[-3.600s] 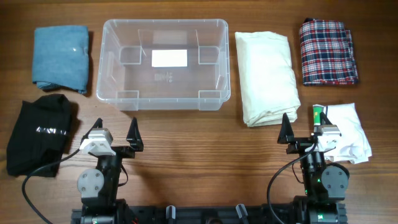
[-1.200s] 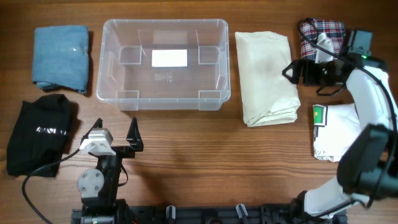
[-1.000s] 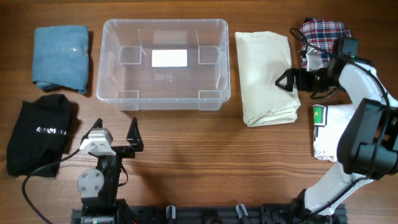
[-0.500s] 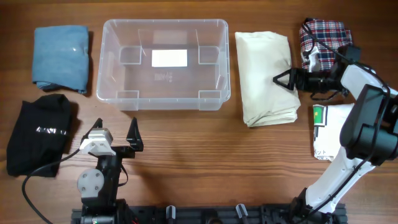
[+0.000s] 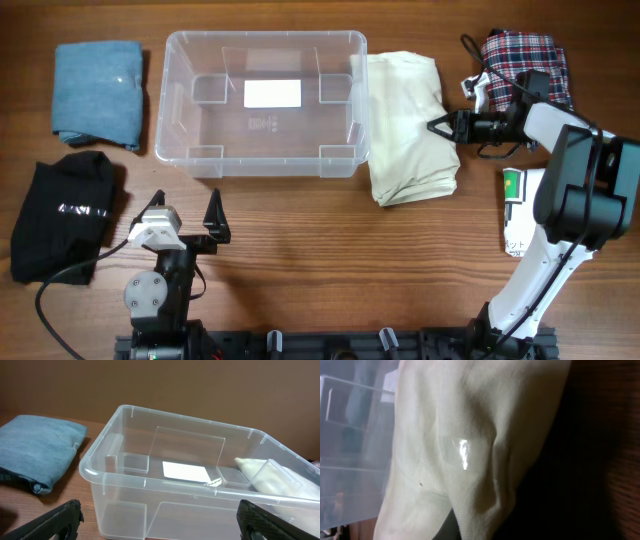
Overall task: Pack container
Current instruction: 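Lift the cream cloth with the right gripper and carry it over the bin, then lower the cream cloth into the bin and release it, then press and flatten the cream cloth inside the bin with the right gripper, then move the right gripper to the plaid shirt and grasp it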
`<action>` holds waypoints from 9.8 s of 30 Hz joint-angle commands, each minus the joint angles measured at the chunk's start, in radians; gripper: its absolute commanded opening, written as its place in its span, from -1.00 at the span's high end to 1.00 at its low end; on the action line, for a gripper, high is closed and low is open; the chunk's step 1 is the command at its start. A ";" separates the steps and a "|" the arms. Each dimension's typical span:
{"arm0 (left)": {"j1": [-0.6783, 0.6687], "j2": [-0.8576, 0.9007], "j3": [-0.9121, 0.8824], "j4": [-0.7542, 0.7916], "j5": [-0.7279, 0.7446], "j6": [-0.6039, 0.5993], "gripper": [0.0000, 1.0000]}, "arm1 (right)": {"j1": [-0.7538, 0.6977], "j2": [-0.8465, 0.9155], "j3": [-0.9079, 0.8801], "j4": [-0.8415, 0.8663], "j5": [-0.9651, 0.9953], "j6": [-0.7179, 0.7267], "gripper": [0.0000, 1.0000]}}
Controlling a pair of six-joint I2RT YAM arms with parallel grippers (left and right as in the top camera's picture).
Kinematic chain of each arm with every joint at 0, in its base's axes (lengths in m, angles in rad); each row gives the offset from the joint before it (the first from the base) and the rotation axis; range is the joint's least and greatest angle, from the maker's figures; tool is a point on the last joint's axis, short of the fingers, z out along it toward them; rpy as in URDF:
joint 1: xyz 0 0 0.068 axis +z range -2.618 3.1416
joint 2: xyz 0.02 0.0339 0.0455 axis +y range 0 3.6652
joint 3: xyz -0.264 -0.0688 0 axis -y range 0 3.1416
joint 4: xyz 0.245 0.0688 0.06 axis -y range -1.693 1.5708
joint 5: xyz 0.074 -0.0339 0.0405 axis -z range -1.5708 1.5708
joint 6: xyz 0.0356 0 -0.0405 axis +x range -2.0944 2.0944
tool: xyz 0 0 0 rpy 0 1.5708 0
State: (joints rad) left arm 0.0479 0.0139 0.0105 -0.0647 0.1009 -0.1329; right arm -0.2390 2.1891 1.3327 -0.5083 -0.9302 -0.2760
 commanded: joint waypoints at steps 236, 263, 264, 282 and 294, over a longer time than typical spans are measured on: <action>0.005 -0.007 -0.005 -0.005 -0.009 -0.005 -1.00 | 0.775 0.119 1.048 -0.805 0.817 0.401 0.92; 0.005 -0.007 -0.005 -0.005 -0.009 -0.005 -1.00 | 0.818 0.263 0.729 -0.674 0.977 0.224 0.92; 0.005 -0.007 -0.005 -0.005 -0.009 -0.005 -0.99 | 0.819 0.263 0.730 -0.669 0.985 0.224 0.92; 0.005 -0.007 -0.005 -0.005 -0.009 -0.005 -0.99 | 0.404 -0.113 1.003 -0.700 0.828 0.335 -0.77; 0.005 -0.007 -0.005 -0.005 -0.009 -0.005 -1.00 | -0.255 -0.004 0.965 -0.693 0.472 0.356 -0.92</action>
State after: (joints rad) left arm 0.0479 0.0139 0.0105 -0.0643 0.1009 -0.1329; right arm -0.4412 2.1021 2.3054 -1.1824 -0.3626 0.0898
